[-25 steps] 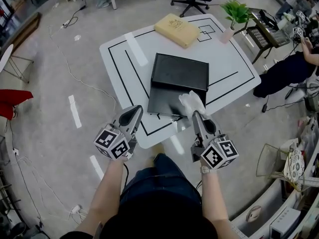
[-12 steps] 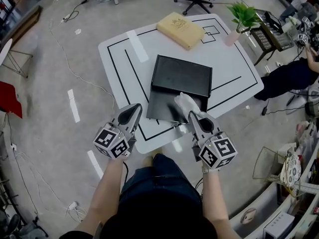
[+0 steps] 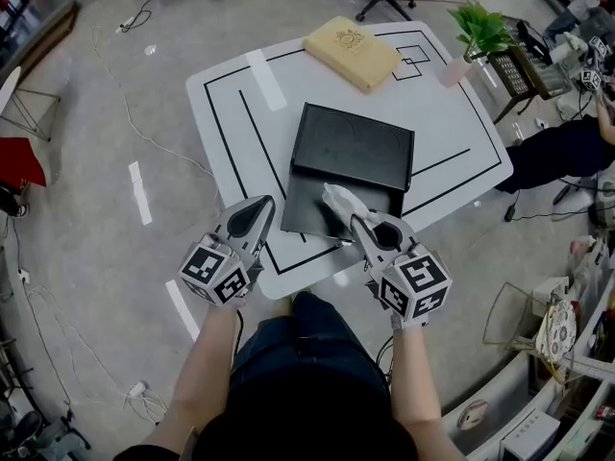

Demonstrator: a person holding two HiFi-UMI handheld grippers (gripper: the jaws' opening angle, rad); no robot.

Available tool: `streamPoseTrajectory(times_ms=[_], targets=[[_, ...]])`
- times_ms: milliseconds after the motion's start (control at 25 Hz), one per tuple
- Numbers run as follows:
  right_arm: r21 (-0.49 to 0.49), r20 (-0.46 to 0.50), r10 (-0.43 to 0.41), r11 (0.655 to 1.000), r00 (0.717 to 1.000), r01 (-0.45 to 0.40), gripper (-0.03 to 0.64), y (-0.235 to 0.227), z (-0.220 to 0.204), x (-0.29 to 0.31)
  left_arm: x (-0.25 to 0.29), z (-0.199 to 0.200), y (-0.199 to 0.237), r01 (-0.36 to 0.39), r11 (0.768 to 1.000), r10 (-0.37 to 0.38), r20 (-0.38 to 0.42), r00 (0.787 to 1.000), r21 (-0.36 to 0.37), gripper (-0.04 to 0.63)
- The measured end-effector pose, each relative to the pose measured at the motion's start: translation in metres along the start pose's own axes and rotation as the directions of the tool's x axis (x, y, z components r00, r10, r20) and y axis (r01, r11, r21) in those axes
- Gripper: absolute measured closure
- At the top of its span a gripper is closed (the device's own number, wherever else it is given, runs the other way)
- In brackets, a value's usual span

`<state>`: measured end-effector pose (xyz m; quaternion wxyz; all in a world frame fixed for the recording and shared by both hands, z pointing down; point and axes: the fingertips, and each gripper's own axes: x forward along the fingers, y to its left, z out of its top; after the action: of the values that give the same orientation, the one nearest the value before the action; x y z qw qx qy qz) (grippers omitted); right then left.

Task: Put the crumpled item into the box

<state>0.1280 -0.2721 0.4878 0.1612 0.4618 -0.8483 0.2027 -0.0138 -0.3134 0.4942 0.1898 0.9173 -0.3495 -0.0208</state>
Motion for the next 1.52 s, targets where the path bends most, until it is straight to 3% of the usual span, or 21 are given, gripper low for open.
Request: streamPoseTrajectory(times_ms=[240,440,720,960,1160,1360,1520], targets=[[0.014,-0.107,0.051,0.999,0.993,-0.05,0.561,-0.003,-0.009,0.013,0.006,0.0,0.007,-0.026,0.999,0.026,-0.002,1.0,0.022,0.595],[0.055,-0.167,0.143,0.989,0.975,-0.136,0.56,0.004,-0.015,0.022,0.01,-0.001,0.01,-0.038,0.999,0.038,-0.002,0.999,0.011,0.595],[0.071,-0.274,0.223,0.975,0.935,-0.212,0.56,0.008,-0.023,0.032,0.01,-0.002,0.017,-0.063,0.998,0.063,-0.009,0.998,0.027,0.595],[0.111,-0.354,0.314,0.949,0.881,-0.294,0.56,0.014,-0.026,0.036,0.007,-0.003,0.02,-0.08,0.996,0.081,-0.013,0.997,0.023,0.595],[0.104,-0.438,0.26,0.966,0.861,-0.238,0.557,0.0,-0.039,0.043,0.005,-0.004,0.026,-0.099,0.995,0.099,-0.016,0.995,0.023,0.595],[0.093,-0.467,0.213,0.977,0.858,-0.192,0.551,-0.009,-0.046,0.046,0.003,-0.007,0.029,-0.103,0.994,0.103,-0.019,0.994,0.023,0.595],[0.015,-0.486,0.117,0.992,0.866,-0.126,0.529,-0.021,-0.049,0.049,0.004,-0.007,0.03,-0.109,0.994,0.109,-0.016,0.994,0.016,0.595]])
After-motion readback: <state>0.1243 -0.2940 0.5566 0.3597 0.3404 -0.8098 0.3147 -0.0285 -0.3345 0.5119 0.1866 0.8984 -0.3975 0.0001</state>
